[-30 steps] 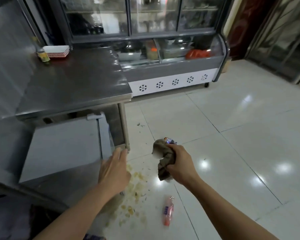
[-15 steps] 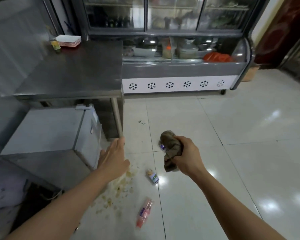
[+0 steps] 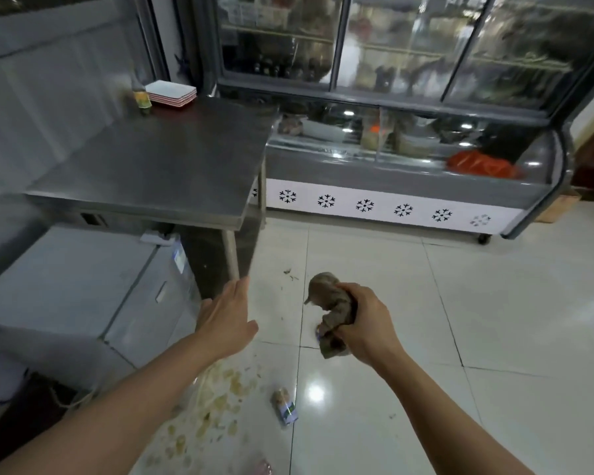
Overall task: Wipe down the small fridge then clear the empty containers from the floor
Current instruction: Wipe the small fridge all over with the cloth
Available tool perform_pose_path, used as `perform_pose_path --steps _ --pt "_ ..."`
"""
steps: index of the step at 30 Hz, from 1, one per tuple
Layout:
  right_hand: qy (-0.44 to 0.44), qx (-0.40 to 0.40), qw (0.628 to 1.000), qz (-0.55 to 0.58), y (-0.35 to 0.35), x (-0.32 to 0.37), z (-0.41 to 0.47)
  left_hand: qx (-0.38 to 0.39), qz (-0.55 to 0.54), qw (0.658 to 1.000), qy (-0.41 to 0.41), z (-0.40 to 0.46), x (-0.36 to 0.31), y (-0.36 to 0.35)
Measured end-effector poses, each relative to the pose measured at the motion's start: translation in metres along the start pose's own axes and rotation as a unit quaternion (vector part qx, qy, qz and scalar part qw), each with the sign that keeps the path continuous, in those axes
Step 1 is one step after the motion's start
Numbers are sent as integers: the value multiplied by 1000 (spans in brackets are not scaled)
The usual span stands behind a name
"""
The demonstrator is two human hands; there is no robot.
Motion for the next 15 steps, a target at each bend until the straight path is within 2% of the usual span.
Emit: perform_pose_path --steps 5,10,15 --pt "47 35 998 -15 -2 11 60 -38 -27 998 49 32 -3 13" --pt "129 88 987 -45 -19 36 123 -87 -69 987 115 50 11 31" --pt "231 167 956 -74 -35 67 177 -157 -96 956 228 44 30 40"
Point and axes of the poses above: each hand's wrist, its own z-axis towards the middle knuckle, its own y-axis out of the back of the hand, x = y × z, the point moved 5 cm from there along z, towards the middle knuckle, and after that the axes turned 15 degrees about -z, right-handed, at the moved point
